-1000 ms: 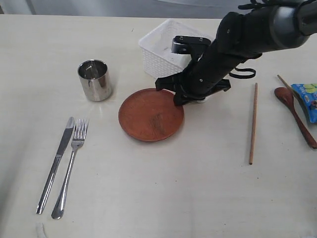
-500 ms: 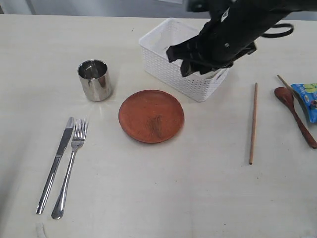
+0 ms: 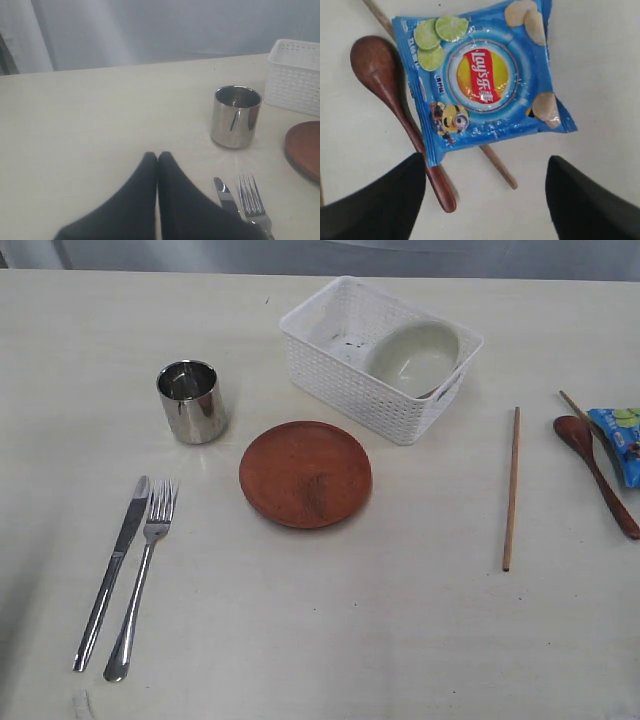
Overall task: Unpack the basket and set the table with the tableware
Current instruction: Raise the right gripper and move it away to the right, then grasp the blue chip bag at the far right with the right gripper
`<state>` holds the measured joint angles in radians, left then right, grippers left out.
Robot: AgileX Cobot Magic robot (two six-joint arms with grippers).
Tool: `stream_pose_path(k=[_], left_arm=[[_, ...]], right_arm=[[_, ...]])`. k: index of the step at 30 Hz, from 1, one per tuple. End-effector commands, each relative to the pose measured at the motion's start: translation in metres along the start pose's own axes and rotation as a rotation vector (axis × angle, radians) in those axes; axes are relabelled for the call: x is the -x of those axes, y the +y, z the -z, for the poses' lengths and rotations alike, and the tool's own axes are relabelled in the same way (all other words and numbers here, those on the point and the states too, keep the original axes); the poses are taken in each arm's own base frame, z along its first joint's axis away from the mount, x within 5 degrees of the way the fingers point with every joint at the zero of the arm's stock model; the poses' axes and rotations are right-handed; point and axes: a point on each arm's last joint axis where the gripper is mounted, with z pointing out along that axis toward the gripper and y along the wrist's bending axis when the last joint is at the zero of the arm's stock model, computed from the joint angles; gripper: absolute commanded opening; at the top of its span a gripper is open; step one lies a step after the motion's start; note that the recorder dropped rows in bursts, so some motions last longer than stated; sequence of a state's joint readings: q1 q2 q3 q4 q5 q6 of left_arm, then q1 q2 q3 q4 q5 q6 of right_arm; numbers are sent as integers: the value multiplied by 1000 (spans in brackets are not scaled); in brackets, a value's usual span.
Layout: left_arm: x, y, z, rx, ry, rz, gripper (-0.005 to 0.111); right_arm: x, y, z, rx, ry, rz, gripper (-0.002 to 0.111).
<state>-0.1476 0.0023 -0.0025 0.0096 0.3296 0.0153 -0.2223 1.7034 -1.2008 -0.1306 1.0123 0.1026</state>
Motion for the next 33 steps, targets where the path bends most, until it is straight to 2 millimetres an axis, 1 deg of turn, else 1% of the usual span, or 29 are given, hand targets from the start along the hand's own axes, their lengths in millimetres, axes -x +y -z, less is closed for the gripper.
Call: stream_pose_path(k=[1, 5, 9, 11, 15, 20, 24, 25, 28, 33], left_arm=[[0, 0, 0, -6, -8, 5, 0], [0, 0, 0, -6, -8, 5, 0], [0, 0, 0, -6, -8, 5, 0], [0, 0, 0, -6, -8, 5, 0], [0, 0, 0, -6, -8, 4, 0], [0, 0, 0, -6, -8, 4, 0], [0, 0, 0, -6, -8, 4, 0], [0, 0, 0, -6, -8, 4, 0], [0, 0, 0, -6, -8, 4, 0], [0, 0, 0, -6, -8, 4, 0]], right_arm=[[4, 9, -24, -3, 52, 51, 64], [7, 19, -44, -1, 83, 83, 64], [11, 34, -52, 1, 55, 132, 64], [11, 40, -55, -26, 50, 165, 64], [11, 41, -66, -110, 77, 175, 64], [12, 43, -70, -115, 77, 174, 64], [14, 43, -73, -121, 64, 182, 56], [13, 43, -76, -122, 72, 184, 56], [13, 44, -83, -124, 96, 188, 58], [13, 46, -87, -123, 95, 196, 60]])
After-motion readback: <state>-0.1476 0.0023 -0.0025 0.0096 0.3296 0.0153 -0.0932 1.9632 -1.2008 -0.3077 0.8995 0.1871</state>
